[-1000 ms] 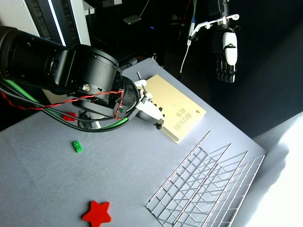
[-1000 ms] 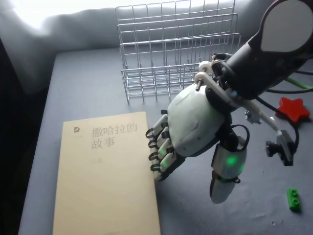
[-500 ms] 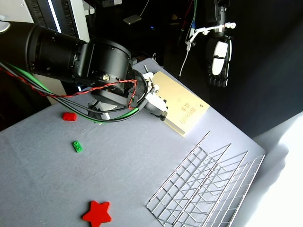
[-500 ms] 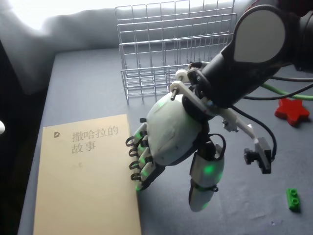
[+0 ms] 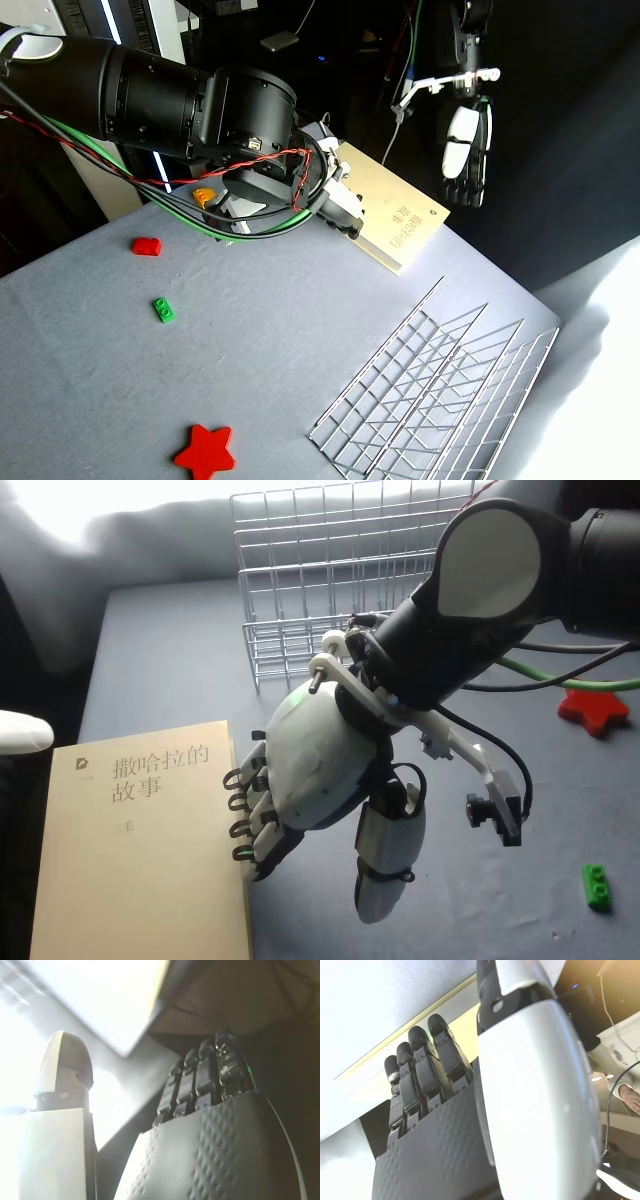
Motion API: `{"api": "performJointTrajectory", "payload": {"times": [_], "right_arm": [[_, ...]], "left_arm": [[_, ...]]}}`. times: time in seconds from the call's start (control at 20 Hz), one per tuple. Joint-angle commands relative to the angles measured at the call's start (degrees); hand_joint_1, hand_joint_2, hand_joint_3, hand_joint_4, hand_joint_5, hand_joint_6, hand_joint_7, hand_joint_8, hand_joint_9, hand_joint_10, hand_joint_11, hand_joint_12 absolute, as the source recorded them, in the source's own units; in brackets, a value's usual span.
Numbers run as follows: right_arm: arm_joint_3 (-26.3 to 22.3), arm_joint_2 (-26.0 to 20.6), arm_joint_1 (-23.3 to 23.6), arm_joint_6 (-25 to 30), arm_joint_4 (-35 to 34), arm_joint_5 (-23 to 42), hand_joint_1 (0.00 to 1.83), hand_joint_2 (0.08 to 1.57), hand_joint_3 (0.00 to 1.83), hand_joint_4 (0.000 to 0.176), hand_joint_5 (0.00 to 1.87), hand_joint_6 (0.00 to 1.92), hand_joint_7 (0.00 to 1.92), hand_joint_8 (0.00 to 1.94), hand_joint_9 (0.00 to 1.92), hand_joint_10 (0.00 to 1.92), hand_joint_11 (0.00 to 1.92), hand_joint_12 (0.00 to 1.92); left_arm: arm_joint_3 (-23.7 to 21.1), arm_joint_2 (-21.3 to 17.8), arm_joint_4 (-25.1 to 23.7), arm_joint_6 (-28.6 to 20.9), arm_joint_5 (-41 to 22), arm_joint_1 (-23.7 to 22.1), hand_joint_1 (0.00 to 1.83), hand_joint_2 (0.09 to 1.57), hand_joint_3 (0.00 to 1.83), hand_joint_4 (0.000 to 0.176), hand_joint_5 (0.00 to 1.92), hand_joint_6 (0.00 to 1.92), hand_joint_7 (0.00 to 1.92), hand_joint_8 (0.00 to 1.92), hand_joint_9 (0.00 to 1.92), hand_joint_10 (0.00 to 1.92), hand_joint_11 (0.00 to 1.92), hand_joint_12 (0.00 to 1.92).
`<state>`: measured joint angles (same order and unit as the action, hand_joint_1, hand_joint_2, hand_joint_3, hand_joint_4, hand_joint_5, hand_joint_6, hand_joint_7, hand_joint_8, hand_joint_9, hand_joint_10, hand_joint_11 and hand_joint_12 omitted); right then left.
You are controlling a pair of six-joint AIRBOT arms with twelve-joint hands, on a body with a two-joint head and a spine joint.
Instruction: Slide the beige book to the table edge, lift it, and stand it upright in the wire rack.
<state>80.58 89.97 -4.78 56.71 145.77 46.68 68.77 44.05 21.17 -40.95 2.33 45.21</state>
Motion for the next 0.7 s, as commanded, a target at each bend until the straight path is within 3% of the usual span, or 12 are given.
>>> {"api": "performJointTrajectory", "payload": {"times": [0.0, 0.15, 0.35, 0.65], "right_arm": [[-0.54, 0.2, 0.74, 0.5, -2.39, -1.93, 0.25, 1.07, 0.0, 0.0, 0.18, 0.0, 0.18, 0.0, 0.16, 0.0, 0.0, 0.53], [-1.53, 0.63, 0.62, 1.61, -2.4, -2.1, 0.24, 1.08, 0.0, 0.0, 0.14, 0.0, 0.15, 0.0, 0.13, 0.0, 0.0, 0.47], [-1.94, 1.24, 0.46, 1.85, -2.4, -2.35, 0.27, 1.07, 0.0, 0.0, 0.17, 0.0, 0.17, 0.0, 0.15, 0.0, 0.0, 0.57], [-1.91, 1.29, 0.39, 1.8, -2.36, -2.97, 0.24, 1.08, 0.0, 0.0, 0.17, 0.0, 0.17, 0.0, 0.15, 0.01, 0.0, 0.46]], "left_arm": [[0.36, -0.36, 0.2, -0.12, -3.46, -0.47, 1.15, 1.1, 0.01, 0.0, 0.0, 0.0, 0.0, 0.0, 0.0, 0.0, 0.0, 0.0], [0.1, -0.35, 0.2, 1.03, -3.45, -0.55, 1.17, 1.11, 0.01, 0.0, 0.0, 0.0, 0.0, 0.0, 0.0, 0.0, 0.0, 0.0], [0.06, -0.21, 0.19, 1.2, -3.44, -0.4, 1.14, 1.13, 0.01, 0.0, 0.0, 0.0, 0.0, 0.0, 0.0, 0.0, 0.0, 0.0], [1.1, 0.4, 0.19, 1.12, -3.42, 0.12, 1.11, 1.1, 0.0, 0.0, 0.0, 0.0, 0.0, 0.0, 0.0, 0.0, 0.0, 0.0]]}}
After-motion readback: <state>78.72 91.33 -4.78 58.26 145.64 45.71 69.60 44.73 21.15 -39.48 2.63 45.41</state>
